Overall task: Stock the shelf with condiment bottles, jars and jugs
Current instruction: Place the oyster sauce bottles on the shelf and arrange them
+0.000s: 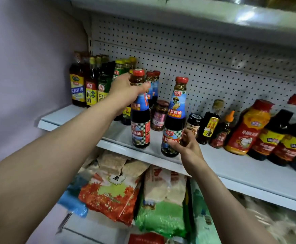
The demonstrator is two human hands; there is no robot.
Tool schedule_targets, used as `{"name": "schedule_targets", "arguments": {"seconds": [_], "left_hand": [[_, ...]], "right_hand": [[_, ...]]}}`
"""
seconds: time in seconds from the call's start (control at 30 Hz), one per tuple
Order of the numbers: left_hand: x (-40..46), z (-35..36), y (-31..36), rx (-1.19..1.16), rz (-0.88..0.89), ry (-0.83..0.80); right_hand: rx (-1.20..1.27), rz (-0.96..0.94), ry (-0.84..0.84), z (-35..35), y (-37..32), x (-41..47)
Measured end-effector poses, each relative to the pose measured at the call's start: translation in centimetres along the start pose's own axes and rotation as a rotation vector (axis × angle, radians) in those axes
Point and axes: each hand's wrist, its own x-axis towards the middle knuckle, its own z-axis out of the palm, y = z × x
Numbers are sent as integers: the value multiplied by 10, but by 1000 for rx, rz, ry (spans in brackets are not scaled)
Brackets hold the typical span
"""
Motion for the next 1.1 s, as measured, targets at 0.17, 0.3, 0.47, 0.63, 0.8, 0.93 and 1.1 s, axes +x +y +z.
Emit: {"name": "schedule_targets", "arguments": {"seconds": [0.17, 0.3, 0.47, 0.63, 0.8, 0.93, 1.1], "left_hand": [[23, 25, -17, 319, -5, 59], [44, 27, -33, 434, 6, 70], [71, 29, -47, 535, 23, 61], [82, 33, -63, 509, 77, 69], [68, 24, -98, 170, 82, -70], [39, 20, -137, 73, -15, -110], [28, 24, -159, 146, -82, -161]], "right_hand": [[21, 25, 46, -3, 20, 18], [58, 60, 86, 2, 31, 26], [67, 76, 113, 6, 39, 38], [16, 48, 110, 4, 43, 43], [24, 33, 92, 3, 45, 45], [22, 31, 90, 1, 47, 47], [22, 33, 98, 0, 49, 48]]}}
